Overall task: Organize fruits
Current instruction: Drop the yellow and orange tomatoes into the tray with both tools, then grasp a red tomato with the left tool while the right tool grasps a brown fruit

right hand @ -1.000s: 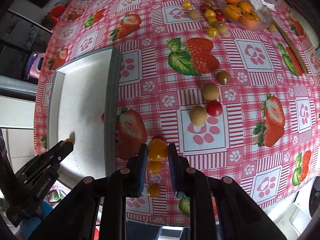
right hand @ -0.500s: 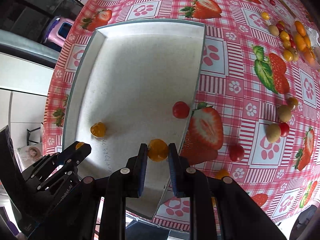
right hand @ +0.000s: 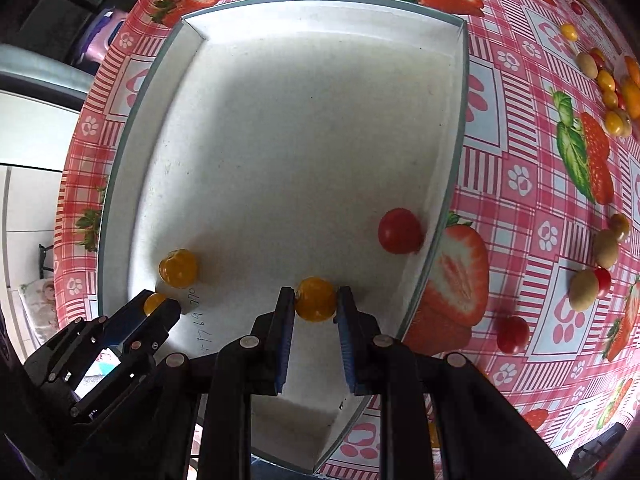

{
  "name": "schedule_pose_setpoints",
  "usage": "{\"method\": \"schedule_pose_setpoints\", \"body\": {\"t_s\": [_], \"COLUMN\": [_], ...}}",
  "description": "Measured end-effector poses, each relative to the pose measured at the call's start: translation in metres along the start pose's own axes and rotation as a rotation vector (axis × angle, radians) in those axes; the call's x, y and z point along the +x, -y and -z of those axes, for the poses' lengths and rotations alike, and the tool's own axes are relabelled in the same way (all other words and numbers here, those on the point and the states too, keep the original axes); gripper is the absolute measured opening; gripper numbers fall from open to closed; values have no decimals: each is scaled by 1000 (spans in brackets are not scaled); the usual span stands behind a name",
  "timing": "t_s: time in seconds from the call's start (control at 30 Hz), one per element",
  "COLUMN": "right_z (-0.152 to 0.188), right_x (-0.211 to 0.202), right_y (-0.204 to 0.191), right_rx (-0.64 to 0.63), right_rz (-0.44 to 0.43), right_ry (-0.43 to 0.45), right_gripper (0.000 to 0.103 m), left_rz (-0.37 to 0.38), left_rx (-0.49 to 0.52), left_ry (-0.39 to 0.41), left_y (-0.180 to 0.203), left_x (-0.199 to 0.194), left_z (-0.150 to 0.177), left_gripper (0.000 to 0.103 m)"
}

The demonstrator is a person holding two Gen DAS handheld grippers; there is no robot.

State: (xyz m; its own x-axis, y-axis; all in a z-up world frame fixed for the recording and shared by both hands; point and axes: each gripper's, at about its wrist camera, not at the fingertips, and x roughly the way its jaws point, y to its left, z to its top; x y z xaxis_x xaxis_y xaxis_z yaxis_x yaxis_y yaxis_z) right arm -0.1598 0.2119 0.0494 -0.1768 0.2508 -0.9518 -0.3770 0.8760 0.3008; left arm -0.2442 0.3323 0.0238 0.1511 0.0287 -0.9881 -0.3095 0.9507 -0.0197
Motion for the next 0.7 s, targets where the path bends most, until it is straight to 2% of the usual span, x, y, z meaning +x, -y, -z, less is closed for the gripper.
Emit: {"method": "schedule_pose_setpoints", "body": {"t_s": [0.03,0.07,0.1,0.2,0.47,0.6,0.7], "right_z": [0,0,0,-4,-2,5,9], "right_x": [0,0,0,-5,-46,-69,-81], "right_y": [0,0,1,2,19,46,80], "right_rx": [3,6,9,22,69,126,194], "right_rz": [-8,-22,-34,-36,-81,-73,-48], "right_ry": [-3,-7,-11,-1,78,120,140], "right_gripper": [26,30,38,60,68,68,68], "left_rz": [1,-10,-25,-28,-38,-28,-8], "left_rx": [2,0,-6,-9,38,88,136], "left_ry": [-1,-2,10,22,22,47,77], "left_y": [2,5,5,2,12,37,58], "left_x": [0,0,-2,-5,-19,-30,-41], "left_z": [-1,-1,-2,-4,-12,-18,-22], "left_gripper": [33,57,67,67,67,67,67]}}
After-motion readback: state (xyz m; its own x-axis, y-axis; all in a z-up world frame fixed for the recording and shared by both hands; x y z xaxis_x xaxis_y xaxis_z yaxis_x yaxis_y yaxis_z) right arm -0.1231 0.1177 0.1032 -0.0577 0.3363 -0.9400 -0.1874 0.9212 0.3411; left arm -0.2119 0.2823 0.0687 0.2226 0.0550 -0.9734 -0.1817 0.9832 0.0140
